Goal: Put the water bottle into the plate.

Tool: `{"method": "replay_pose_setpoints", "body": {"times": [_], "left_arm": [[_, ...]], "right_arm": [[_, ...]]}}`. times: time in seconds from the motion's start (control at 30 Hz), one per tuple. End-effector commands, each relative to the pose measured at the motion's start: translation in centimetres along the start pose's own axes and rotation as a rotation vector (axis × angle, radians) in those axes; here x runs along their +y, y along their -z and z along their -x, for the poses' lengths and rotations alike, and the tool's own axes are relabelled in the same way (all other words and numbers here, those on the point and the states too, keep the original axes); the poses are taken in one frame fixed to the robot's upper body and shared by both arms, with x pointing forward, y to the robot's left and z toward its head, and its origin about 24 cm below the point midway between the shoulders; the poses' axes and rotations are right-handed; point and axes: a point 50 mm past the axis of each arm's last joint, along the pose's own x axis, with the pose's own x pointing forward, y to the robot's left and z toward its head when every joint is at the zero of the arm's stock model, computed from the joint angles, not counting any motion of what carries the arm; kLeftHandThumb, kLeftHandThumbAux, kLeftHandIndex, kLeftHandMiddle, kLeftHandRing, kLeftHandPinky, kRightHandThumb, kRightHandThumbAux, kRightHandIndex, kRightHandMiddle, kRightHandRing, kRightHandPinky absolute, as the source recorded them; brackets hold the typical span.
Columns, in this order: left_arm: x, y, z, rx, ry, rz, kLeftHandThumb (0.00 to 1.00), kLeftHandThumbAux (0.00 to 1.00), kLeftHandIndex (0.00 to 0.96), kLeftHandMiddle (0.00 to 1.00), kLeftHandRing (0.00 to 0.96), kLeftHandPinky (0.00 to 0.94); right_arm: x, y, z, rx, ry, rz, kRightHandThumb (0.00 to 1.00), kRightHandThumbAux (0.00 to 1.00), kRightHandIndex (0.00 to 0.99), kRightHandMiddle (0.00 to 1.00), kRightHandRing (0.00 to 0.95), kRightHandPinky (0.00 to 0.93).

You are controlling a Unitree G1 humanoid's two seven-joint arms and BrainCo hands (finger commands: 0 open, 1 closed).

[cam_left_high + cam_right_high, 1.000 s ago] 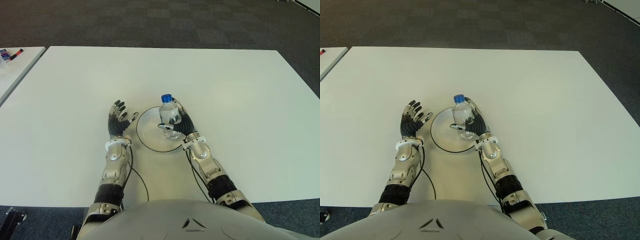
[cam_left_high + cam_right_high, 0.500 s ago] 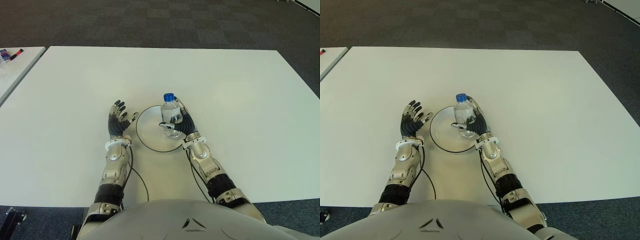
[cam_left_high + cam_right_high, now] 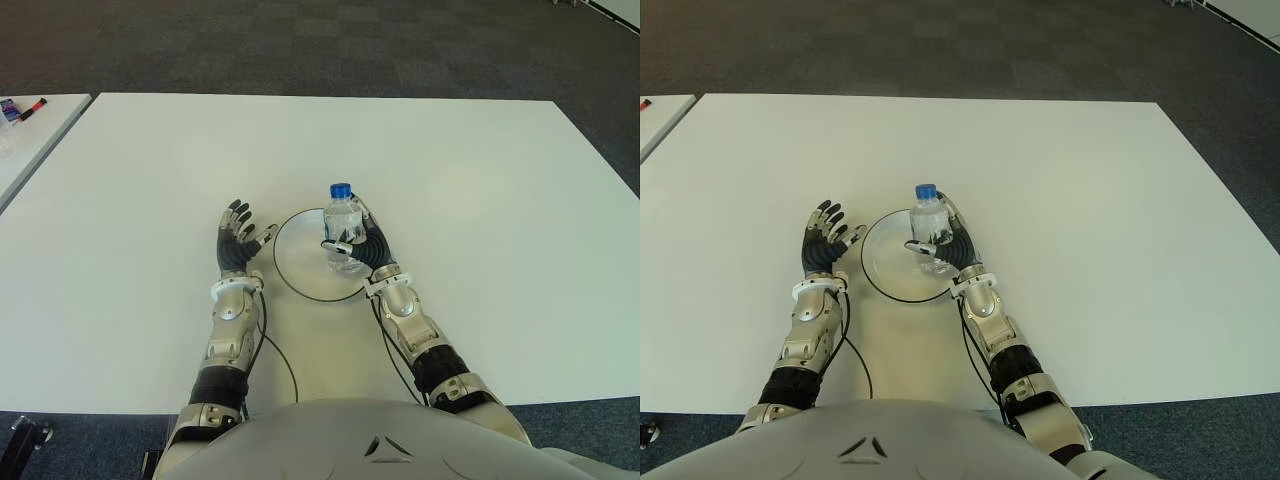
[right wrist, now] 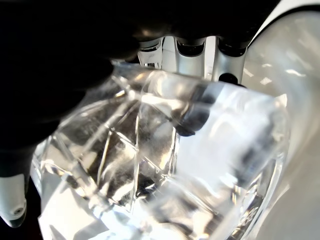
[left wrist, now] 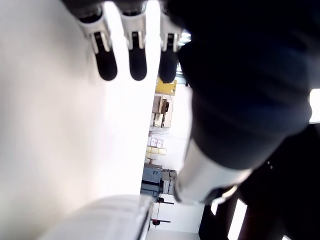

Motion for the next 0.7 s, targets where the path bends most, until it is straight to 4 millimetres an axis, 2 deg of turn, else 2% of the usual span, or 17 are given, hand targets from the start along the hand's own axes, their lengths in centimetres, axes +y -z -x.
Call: {"method": "replay_pose_setpoints", "body": {"times": [0.03,0.33,0.7], "left_arm": [[-1.09,0.86,0.39,0.051,0.002,0.043,0.048,0.998,0.151,0.179,0.16,0.185],[-1.09,0.84,0.41,0.049,0.002,0.044,0.052,0.998,0.159,0.183,0.162,0.183],[-1.11,0.83,0.39,0.047,0.003,0.04,0.062,0.998,0.165,0.187,0.165,0.19]], "right_arm": [[0.24,0.97,0.55,0.044,-0.014,-0.002,0.182,0.547,0.0,0.0,0.0,0.0],[0.24,1.07,0.57,0.021,-0.02,-0.008,0.259,0.519,0.0,0.0,0.0,0.0],[0.21,1.43,0.45,0.038,-0.023,-0.019,0.287,0.555,0.0,0.0,0.0,0.0]]}}
